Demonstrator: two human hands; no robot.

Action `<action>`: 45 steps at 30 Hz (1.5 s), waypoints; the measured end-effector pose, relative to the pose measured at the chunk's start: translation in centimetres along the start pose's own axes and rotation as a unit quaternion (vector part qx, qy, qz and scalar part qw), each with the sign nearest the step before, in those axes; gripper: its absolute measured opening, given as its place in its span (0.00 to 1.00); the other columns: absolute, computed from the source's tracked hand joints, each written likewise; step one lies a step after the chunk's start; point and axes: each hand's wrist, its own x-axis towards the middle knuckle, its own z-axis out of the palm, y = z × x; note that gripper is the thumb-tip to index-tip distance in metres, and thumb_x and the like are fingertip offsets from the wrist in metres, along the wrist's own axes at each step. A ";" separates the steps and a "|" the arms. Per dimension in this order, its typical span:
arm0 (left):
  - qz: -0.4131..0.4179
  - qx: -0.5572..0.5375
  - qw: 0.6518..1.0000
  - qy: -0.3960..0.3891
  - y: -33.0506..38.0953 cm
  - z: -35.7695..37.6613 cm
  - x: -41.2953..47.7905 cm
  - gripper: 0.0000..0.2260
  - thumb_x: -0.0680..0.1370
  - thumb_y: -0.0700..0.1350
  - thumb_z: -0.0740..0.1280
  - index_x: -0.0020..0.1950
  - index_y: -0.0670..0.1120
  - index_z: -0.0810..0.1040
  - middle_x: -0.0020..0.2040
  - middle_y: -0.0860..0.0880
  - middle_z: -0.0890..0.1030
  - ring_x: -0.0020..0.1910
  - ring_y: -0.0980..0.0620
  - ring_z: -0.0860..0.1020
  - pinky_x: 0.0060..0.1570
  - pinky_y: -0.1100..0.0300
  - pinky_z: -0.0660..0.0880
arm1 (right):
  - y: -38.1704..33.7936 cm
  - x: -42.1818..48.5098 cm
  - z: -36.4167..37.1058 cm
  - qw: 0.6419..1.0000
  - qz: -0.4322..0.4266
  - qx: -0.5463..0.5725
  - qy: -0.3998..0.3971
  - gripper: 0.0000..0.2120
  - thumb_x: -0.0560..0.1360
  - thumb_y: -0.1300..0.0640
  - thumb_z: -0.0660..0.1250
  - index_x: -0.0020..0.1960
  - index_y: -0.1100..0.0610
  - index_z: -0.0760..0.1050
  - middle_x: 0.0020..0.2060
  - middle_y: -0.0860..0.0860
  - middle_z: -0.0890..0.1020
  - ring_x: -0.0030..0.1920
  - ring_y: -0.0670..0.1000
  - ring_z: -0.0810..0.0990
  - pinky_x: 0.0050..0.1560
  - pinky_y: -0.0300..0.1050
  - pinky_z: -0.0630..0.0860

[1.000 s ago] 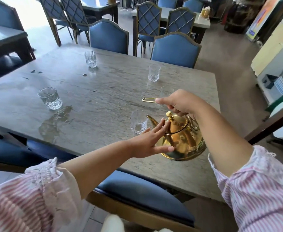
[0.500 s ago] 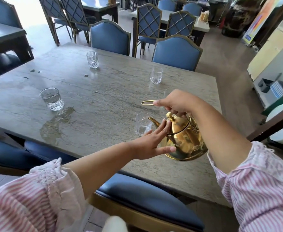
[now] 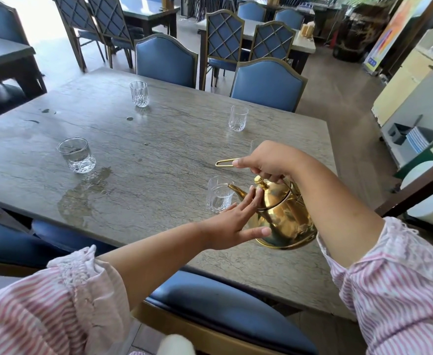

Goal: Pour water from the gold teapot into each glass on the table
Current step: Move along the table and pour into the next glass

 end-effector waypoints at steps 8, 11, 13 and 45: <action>0.011 -0.012 1.000 0.002 0.1 0.0 -0.3 0.37 0.78 0.58 0.56 0.74 0.50 0.33 0.75 0.48 0.33 0.71 0.59 0.40 0.73 0.56 0.43 | -0.4 -0.4 0.1 1.000 0.001 -0.010 -0.004 0.22 0.74 0.44 0.67 0.30 0.57 0.68 0.20 0.49 0.66 0.17 0.47 0.61 0.24 0.36 0.61; 0.010 -0.010 1.000 -0.001 0.2 0.0 -0.4 0.37 0.78 0.58 0.57 0.74 0.50 0.33 0.75 0.48 0.33 0.71 0.60 0.40 0.72 0.56 0.43 | -0.5 -0.5 0.1 1.000 0.002 -0.009 -0.003 0.22 0.74 0.44 0.67 0.30 0.57 0.68 0.19 0.49 0.66 0.19 0.48 0.61 0.24 0.36 0.61; 0.010 -0.006 1.000 -0.003 0.3 0.0 -0.5 0.37 0.78 0.57 0.57 0.75 0.50 0.34 0.75 0.48 0.33 0.70 0.61 0.40 0.71 0.58 0.43 | -0.5 -0.6 0.1 1.000 0.004 -0.011 -0.005 0.22 0.74 0.44 0.67 0.30 0.57 0.68 0.20 0.49 0.66 0.19 0.48 0.61 0.24 0.36 0.61; 0.024 0.004 1.000 -0.004 0.2 0.3 -0.2 0.37 0.78 0.58 0.56 0.74 0.50 0.32 0.75 0.49 0.33 0.71 0.60 0.37 0.73 0.52 0.42 | -0.7 -1.1 0.1 0.999 0.018 -0.032 -0.007 0.22 0.75 0.43 0.66 0.30 0.57 0.68 0.20 0.49 0.65 0.17 0.46 0.60 0.23 0.37 0.60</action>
